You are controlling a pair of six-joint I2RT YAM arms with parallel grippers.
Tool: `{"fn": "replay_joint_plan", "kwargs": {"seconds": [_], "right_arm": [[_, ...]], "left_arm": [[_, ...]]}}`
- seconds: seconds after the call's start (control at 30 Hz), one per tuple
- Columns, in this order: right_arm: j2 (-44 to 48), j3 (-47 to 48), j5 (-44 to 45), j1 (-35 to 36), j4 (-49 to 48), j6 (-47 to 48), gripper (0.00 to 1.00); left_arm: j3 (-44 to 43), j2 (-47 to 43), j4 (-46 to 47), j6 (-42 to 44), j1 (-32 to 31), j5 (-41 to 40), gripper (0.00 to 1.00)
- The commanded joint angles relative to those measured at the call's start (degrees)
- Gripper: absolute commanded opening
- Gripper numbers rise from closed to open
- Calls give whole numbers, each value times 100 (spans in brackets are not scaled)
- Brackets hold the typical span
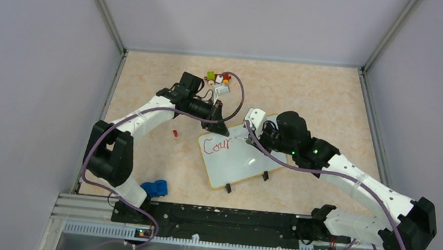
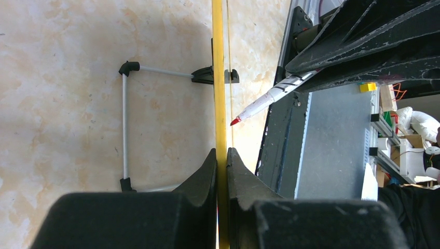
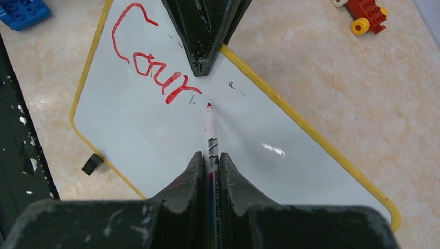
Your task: Write a sentence on the whiteboard
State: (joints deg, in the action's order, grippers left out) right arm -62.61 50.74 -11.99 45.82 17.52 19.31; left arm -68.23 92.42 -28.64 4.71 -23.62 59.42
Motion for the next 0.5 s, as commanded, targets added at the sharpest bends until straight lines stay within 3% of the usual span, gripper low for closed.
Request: {"fn": "replay_joint_plan", "kwargs": {"seconds": [0.0,0.47], "right_arm": [[-91,111,143,-65,-241,-22,0],[-318,211,-84,-57,-269,-31,0]], "left_arm": [[186,83,-10,249,-71,-135,0],[197,91,-17,280,-73,-135,0]]}}
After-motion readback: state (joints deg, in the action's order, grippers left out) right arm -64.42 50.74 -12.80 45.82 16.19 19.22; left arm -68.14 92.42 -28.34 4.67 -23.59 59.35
